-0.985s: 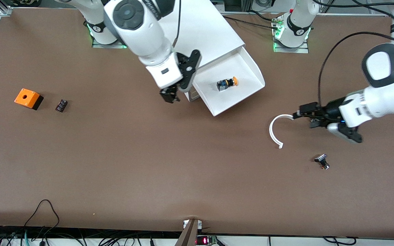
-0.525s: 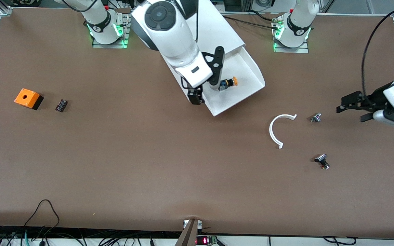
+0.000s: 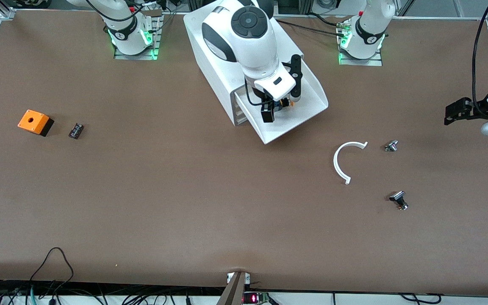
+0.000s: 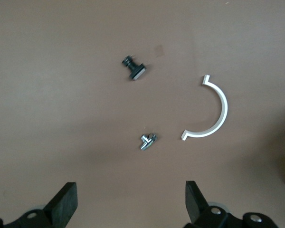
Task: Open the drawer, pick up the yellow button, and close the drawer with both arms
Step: 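Lower the right gripper into the drawer while the left gripper withdraws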
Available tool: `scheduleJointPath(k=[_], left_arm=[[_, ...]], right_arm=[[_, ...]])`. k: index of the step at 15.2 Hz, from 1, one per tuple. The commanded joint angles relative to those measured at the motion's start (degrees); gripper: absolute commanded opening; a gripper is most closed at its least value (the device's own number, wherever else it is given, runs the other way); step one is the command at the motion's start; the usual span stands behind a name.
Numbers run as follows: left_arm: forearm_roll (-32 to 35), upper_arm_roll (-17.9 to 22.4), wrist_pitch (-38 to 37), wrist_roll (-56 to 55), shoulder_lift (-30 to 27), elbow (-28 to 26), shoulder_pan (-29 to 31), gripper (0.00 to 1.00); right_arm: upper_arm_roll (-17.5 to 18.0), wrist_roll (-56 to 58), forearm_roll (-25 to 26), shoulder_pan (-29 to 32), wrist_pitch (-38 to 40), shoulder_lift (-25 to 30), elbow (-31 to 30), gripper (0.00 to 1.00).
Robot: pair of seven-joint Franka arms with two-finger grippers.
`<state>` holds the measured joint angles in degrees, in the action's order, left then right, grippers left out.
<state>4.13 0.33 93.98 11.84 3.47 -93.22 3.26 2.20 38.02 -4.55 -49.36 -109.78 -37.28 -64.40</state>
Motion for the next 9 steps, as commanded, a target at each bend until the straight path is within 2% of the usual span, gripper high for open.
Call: scheduleJointPath(k=[1, 4, 6, 9], left_arm=[[1.93, -0.07, -0.03, -3.93, -5.75, -6.53, -0.44, 1.00], [0.71, -0.33, 0.15, -3.93, -8.39, -8.91, -0.53, 1.00], [-1.92, -0.33, -0.12, -3.84, -8.05, -8.48, -0.18, 1.00], [-2.37, -0.33, -2.57, -3.84, -8.04, -9.08, 0.08, 1.00]], right_arm=[[-0.88, 1.27, 1.74, -1.70, 0.62, -2.88, 2.44, 1.00], [-0.88, 1.62, 2.53, -2.32, 0.62, -3.94, 2.44, 1.00], [-0.88, 1.62, 2.53, -2.32, 0.62, -4.38, 2.43, 1.00], [-0.88, 1.62, 2.62, -2.94, 0.27, -5.09, 2.44, 1.00]])
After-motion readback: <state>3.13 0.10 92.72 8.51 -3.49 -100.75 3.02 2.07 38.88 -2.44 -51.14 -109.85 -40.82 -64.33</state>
